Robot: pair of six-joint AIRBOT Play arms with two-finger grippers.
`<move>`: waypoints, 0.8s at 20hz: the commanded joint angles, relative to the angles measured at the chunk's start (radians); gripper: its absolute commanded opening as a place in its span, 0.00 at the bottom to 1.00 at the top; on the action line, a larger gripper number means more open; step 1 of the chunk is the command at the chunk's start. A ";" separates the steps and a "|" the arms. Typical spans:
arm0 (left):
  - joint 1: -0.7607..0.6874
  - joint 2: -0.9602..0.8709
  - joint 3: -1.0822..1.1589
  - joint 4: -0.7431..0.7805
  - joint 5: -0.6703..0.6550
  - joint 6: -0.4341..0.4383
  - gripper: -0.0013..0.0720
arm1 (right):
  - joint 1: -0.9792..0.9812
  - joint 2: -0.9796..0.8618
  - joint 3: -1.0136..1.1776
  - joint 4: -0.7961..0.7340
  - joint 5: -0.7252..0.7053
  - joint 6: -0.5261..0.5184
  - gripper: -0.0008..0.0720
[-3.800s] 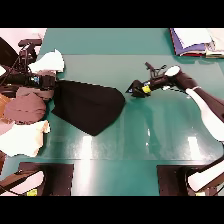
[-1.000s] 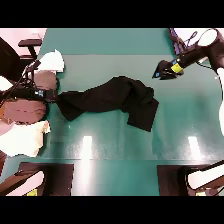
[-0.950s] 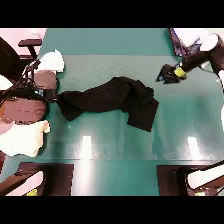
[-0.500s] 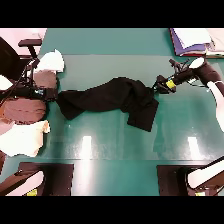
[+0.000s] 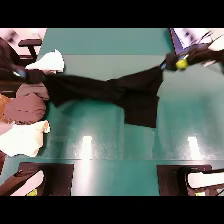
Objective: Fold the shirts.
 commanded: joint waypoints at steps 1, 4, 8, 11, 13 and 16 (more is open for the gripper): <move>0.011 0.123 0.240 0.037 -0.019 -0.005 0.06 | -0.043 0.202 0.204 0.004 0.071 -0.013 0.04; 0.011 0.233 0.405 0.039 -0.022 -0.022 0.06 | -0.062 0.334 0.348 0.003 0.110 -0.009 0.04; 0.011 0.315 0.540 0.039 -0.034 -0.063 0.06 | -0.063 0.523 0.278 -0.138 0.090 0.041 0.04; 0.011 0.317 0.616 0.039 -0.115 -0.125 0.06 | -0.064 0.606 0.242 -0.308 0.110 0.093 0.04; 0.011 0.300 0.605 0.040 -0.204 -0.167 0.06 | -0.064 0.589 0.299 -0.354 0.155 0.122 0.04; 0.011 0.261 0.449 0.037 -0.329 -0.188 0.06 | -0.063 0.485 0.348 -0.352 0.257 0.172 0.04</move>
